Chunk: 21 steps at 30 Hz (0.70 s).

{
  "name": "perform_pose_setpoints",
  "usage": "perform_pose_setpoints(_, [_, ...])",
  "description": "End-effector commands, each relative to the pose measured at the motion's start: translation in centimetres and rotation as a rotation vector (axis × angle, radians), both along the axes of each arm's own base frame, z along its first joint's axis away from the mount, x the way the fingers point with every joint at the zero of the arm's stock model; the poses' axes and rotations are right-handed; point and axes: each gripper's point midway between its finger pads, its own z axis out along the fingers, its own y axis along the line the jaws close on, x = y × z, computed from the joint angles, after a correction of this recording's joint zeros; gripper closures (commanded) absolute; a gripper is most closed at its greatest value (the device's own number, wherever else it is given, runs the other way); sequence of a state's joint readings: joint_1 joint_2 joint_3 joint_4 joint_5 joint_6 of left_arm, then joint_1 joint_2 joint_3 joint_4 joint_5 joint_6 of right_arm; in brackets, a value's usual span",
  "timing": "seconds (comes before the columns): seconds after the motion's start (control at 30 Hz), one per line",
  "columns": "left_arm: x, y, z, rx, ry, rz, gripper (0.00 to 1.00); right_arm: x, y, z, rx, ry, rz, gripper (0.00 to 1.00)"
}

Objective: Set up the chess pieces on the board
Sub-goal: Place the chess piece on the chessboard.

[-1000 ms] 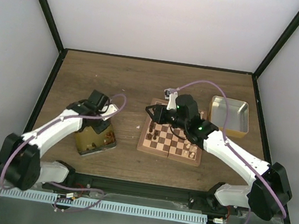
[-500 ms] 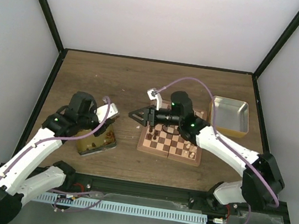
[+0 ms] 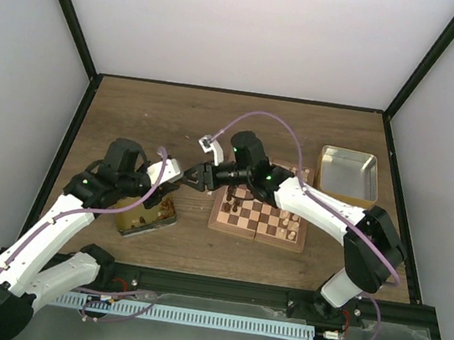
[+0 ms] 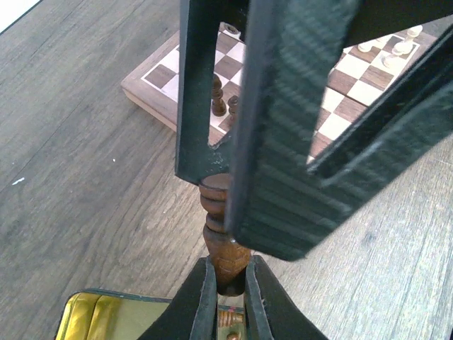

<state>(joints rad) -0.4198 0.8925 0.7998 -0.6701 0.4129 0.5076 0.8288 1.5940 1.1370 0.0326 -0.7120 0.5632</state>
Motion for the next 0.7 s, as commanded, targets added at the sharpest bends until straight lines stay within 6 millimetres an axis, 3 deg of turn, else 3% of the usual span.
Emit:
perform_pose_setpoints(0.0, [0.0,-0.8,1.3,-0.031,-0.049,-0.045,0.96,0.5,0.5,0.9,-0.005,-0.003,-0.022,0.49])
perform_pose_setpoints(0.33, [0.2,-0.7,1.2,-0.028,-0.050,-0.035,0.96,-0.1,0.7,0.8,0.010,0.054,0.001,0.68])
perform_pose_setpoints(0.5, [0.2,-0.7,1.4,-0.035,-0.057,-0.031,0.95,0.3,0.7,0.7,0.008,0.070,-0.028,0.85])
perform_pose_setpoints(0.57, [0.1,-0.7,1.7,-0.043,-0.064,-0.035,0.83,0.5,0.6,0.9,0.017,0.075,-0.044,0.89])
perform_pose_setpoints(0.67, [0.2,-0.7,2.9,-0.071,-0.119,-0.025,0.54,1.2,0.1,1.8,0.047,0.054,-0.107,0.91])
